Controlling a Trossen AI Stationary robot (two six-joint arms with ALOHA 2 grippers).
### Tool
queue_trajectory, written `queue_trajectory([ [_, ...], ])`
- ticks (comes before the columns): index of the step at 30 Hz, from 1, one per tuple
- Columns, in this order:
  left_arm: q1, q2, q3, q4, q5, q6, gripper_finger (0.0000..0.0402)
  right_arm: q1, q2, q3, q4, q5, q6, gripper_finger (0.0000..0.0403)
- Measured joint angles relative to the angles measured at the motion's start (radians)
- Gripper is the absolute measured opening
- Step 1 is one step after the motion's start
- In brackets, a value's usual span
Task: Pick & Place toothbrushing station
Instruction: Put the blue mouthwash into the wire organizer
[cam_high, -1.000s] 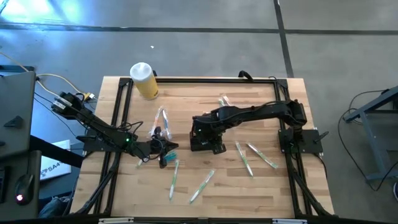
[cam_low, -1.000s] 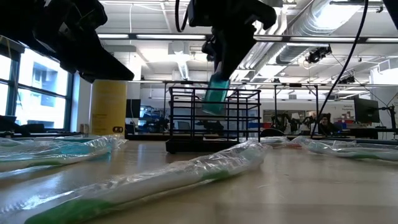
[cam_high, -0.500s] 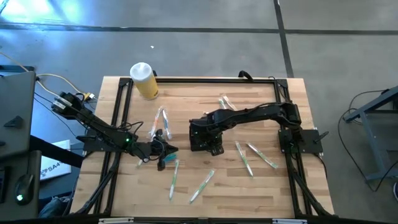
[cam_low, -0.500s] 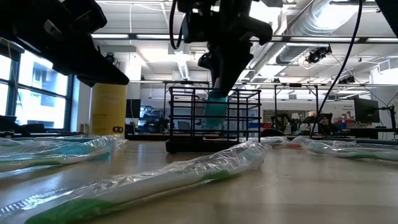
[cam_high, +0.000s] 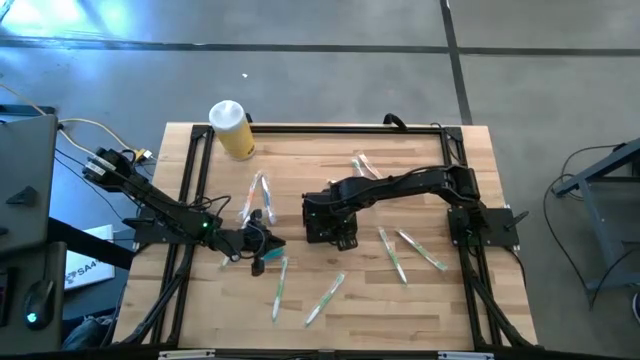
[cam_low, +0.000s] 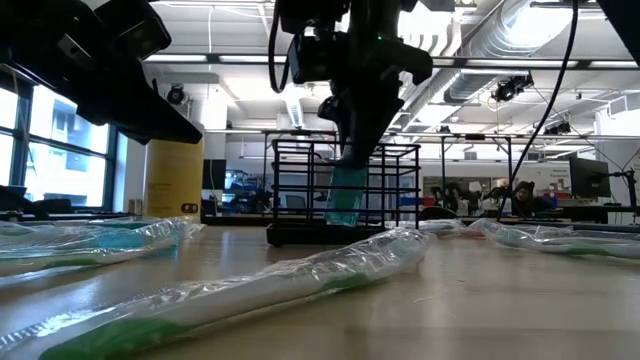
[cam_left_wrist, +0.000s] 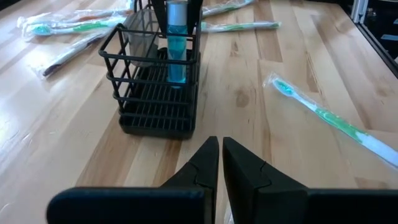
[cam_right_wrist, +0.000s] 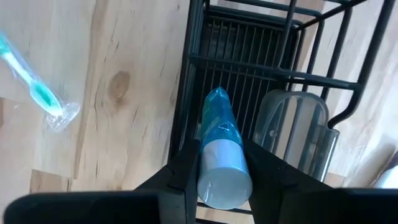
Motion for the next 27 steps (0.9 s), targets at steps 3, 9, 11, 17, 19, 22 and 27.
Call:
queue_trajectory([
  [3, 0.000, 0.000, 0.000, 0.000, 0.000, 0.000, 0.0019, 0.000, 0.000, 0.000, 0.003, -0.001, -0.003, 0.0089],
  [9, 0.000, 0.000, 0.000, -0.001, 0.000, -0.004, 0.0019, -0.003, 0.010, 0.000, 0.011, -0.001, -0.007, 0.0089],
  [11, 0.000, 0.000, 0.000, -0.008, 0.000, -0.008, 0.0019, -0.003, 0.012, 0.000, 0.012, 0.000, -0.011, 0.0089],
  [17, 0.000, 0.000, 0.000, -0.028, 0.000, -0.030, 0.0019, -0.003, 0.024, 0.002, 0.016, -0.002, -0.024, 0.0089],
  [19, 0.000, 0.000, 0.000, -0.032, 0.000, -0.030, 0.0019, -0.003, 0.027, 0.002, 0.017, -0.003, -0.024, 0.0089],
  [22, 0.000, 0.000, 0.000, -0.032, 0.000, -0.031, 0.0019, -0.008, 0.028, 0.002, 0.016, -0.005, -0.024, 0.0089],
  [27, 0.000, 0.000, 0.000, -0.035, 0.000, -0.031, 0.0019, -0.009, 0.029, 0.002, 0.015, -0.006, -0.024, 0.0089],
])
